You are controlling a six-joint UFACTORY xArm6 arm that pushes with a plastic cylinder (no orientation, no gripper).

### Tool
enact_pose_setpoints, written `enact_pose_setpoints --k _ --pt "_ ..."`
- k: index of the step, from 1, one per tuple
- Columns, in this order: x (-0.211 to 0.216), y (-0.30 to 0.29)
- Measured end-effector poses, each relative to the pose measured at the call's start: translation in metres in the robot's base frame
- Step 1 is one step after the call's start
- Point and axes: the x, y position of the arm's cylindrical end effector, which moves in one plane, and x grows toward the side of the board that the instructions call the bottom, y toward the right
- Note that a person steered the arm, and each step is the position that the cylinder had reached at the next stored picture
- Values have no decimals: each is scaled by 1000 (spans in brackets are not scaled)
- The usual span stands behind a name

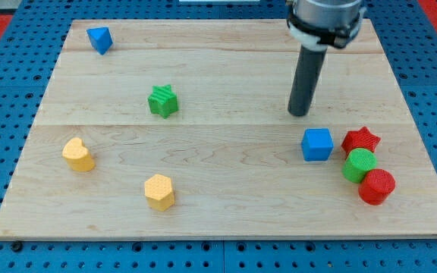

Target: Move the yellow hexagon down to the blue cube

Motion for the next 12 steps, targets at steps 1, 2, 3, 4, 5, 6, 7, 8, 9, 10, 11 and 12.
enact_pose_setpoints --k 1,2,3,4,5,6,7,8,9,10,11,12 --pt "16 14" --pt "28 18" --pt "28 1" --pt "18 -104" --pt "49 -178" --pt "87 -214" --pt "100 -270" --pt "115 -255" --pt "121 -177" --pt "128 -132" --pt "157 -178" --pt "149 -103"
